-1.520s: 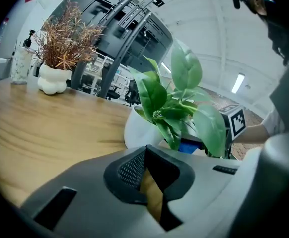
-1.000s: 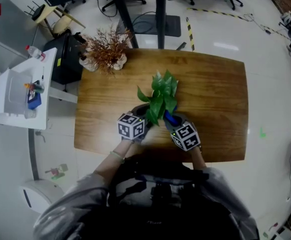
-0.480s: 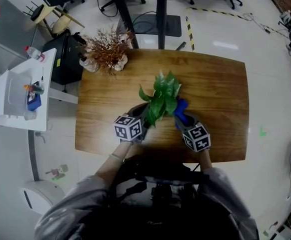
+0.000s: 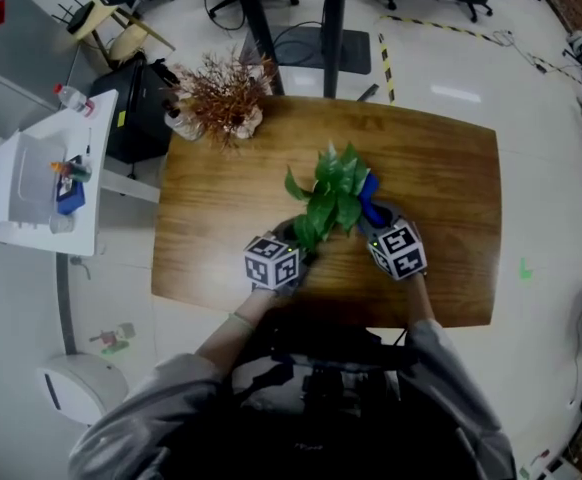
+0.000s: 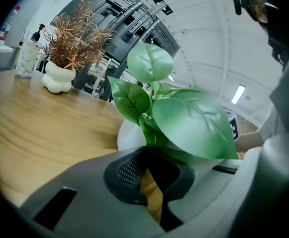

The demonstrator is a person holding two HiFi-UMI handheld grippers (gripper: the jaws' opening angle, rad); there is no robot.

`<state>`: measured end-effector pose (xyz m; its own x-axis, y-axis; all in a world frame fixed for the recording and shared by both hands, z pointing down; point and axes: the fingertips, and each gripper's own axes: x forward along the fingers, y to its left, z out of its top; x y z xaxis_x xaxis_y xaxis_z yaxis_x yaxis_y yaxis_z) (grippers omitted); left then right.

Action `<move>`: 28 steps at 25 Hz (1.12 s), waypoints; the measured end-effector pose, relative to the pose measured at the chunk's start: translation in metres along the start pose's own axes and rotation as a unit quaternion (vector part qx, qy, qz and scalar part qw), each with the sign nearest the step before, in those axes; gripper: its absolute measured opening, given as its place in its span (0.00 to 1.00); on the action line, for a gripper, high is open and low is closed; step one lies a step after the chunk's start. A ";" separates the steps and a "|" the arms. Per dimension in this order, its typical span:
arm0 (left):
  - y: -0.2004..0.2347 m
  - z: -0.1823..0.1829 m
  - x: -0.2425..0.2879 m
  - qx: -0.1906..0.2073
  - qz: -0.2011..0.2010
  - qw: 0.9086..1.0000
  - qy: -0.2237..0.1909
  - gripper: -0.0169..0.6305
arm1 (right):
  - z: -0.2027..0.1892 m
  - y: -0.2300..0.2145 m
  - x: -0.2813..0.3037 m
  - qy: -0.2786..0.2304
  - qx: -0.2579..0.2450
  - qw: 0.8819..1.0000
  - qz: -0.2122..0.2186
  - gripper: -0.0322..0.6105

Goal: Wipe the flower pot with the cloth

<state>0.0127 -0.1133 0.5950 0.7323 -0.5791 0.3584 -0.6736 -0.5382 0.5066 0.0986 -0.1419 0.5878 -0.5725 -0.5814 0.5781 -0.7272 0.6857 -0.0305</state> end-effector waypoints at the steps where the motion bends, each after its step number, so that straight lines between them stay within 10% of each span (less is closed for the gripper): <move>1: 0.005 0.005 0.000 -0.002 0.004 1.000 -0.005 0.03 | -0.003 0.005 0.002 0.004 0.000 1.000 0.002 0.13; 15: 0.085 0.044 -0.001 -0.011 0.070 0.997 -0.029 0.03 | -0.016 0.082 0.035 0.018 0.052 0.997 0.059 0.13; 28: 0.041 -0.001 -0.015 -0.046 0.036 0.998 -0.009 0.03 | 0.021 0.000 0.009 -0.012 0.000 1.000 0.016 0.13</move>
<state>-0.0258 -0.1264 0.6112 0.6803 -0.6247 0.3833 -0.7113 -0.4366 0.5508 0.0851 -0.1564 0.5757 -0.6038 -0.5702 0.5571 -0.7087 0.7039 -0.0476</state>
